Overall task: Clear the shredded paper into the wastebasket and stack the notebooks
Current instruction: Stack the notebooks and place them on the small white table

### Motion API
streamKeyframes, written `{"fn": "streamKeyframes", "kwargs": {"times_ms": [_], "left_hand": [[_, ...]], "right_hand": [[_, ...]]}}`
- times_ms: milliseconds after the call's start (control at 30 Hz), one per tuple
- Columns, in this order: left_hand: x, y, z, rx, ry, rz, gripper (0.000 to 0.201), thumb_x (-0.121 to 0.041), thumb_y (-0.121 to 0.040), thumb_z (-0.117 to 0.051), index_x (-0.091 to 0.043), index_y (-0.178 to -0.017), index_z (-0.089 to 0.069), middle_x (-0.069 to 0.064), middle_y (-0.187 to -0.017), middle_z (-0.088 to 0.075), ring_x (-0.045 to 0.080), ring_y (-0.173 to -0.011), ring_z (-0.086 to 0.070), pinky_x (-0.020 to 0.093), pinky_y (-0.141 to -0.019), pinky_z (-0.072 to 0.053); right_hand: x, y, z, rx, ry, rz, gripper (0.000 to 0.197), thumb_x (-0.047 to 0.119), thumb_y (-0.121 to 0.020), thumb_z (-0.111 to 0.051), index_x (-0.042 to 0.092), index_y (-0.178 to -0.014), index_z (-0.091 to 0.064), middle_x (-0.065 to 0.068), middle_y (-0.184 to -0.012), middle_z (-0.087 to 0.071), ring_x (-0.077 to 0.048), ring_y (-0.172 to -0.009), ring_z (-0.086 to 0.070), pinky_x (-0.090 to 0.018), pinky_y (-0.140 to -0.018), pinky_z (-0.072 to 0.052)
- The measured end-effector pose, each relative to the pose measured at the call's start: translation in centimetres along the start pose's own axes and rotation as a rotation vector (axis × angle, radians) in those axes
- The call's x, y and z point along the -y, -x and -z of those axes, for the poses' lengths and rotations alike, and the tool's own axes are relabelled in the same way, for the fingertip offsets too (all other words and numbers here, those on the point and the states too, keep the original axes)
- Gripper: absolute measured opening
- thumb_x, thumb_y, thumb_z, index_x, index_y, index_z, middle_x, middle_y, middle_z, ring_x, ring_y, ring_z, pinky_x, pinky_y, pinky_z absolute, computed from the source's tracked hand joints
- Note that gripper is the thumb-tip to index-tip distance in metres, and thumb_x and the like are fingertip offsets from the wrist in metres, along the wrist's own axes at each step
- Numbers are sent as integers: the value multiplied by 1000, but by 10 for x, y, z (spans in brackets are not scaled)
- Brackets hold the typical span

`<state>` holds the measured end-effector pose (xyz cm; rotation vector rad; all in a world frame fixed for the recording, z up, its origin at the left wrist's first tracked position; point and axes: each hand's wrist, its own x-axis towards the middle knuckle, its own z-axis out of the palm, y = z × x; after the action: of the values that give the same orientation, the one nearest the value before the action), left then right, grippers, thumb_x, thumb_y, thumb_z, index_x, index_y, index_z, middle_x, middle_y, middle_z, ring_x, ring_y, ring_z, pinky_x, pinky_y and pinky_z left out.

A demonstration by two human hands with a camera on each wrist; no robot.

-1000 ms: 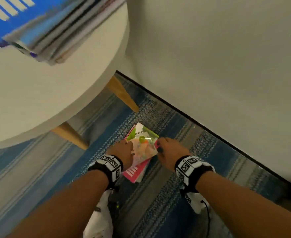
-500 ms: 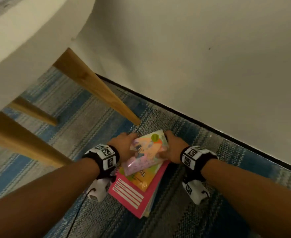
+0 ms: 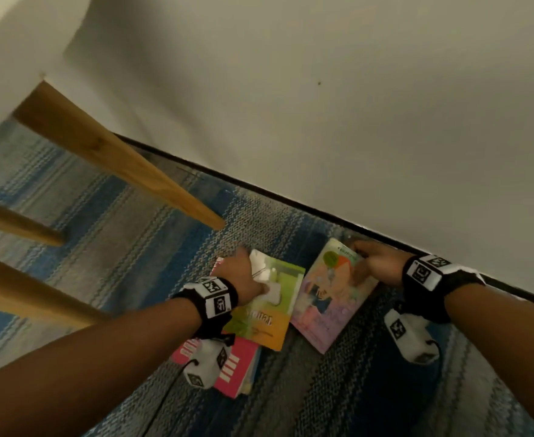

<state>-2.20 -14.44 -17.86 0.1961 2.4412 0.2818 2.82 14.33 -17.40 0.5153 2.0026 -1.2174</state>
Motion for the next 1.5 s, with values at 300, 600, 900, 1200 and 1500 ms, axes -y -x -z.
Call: {"fn": "streamKeyframes", "kwargs": {"times_ms": [300, 600, 900, 1200, 1500], "left_hand": [[-54, -13, 0, -99, 202, -236, 42, -29, -96, -52, -21, -137, -45, 6, -131, -57, 30, -119, -53, 33, -95, -42], [-23, -26, 10, -162, -261, -120, 40, -46, -85, -49, -22, -115, -58, 8, -126, -49, 34, -117, -50, 46, -94, -44], [47, -15, 35, 124, -254, -80, 74, -65, -54, -75, -27, -112, -49, 4, -118, -56, 27, -104, -57, 35, -88, -49], [50, 0, 70, -370, 68, -84, 24, -18, -93, -48, -14, -115, -55, 22, -108, -63, 41, -99, -58, 38, -81, -45], [-19, 19, 75, -369, 360, -332, 28, -13, -99, -42, -23, -122, -53, 9, -91, -63, 24, -82, -59, 28, -74, -43]], "right_hand": [[-21, 62, 35, -177, -96, -68, 20, -1, -59, -54, 11, -66, -69, -11, -71, -62, -23, -70, -54, -23, -55, -42], [-18, 70, 42, -260, -173, 32, 13, 1, -52, -57, 13, -53, -59, 2, -44, -50, -12, -42, -43, -18, -41, -32], [-7, 32, -3, -294, 701, 137, 80, 65, -76, -55, 26, -143, -37, -14, -143, -42, -36, -125, -49, -44, -103, -43], [-1, 34, -62, -76, 1150, 309, 76, 55, -82, -57, 49, -143, -12, -1, -160, -7, -38, -142, -18, -58, -108, -28], [2, 53, -35, -173, 730, 201, 88, 72, -69, -62, 32, -141, -30, -3, -144, -39, -26, -128, -47, -36, -103, -40]]}}
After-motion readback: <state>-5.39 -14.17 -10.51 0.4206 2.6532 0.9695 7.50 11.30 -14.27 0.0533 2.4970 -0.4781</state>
